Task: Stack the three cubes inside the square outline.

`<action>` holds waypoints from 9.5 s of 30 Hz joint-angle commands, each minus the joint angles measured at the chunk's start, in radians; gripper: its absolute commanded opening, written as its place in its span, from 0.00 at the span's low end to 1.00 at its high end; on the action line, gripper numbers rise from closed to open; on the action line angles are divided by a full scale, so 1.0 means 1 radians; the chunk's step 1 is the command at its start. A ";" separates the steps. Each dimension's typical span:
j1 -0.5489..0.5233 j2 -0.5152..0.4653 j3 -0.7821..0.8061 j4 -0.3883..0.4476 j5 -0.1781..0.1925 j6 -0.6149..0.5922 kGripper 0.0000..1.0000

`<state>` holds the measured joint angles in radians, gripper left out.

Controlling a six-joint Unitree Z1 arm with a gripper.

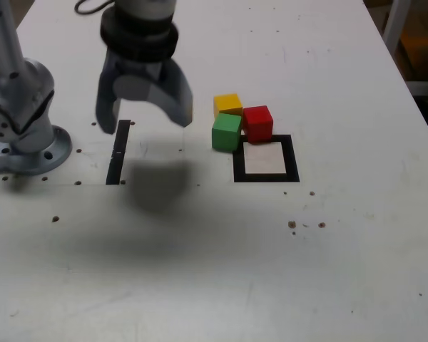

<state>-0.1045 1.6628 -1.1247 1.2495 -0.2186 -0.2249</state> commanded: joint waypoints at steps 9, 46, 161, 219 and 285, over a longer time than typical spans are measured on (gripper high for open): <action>0.039 0.125 -0.488 0.276 -0.005 -0.060 1.00; 0.147 0.354 -0.638 0.197 -0.165 -1.079 1.00; 0.178 0.482 -0.706 0.243 0.066 -0.225 0.23; 0.034 0.538 -0.559 -0.008 0.036 0.043 0.32; 0.278 0.338 -0.224 -0.141 0.205 0.131 0.89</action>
<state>0.1730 1.9947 -1.3478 1.1128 -0.0120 -0.0945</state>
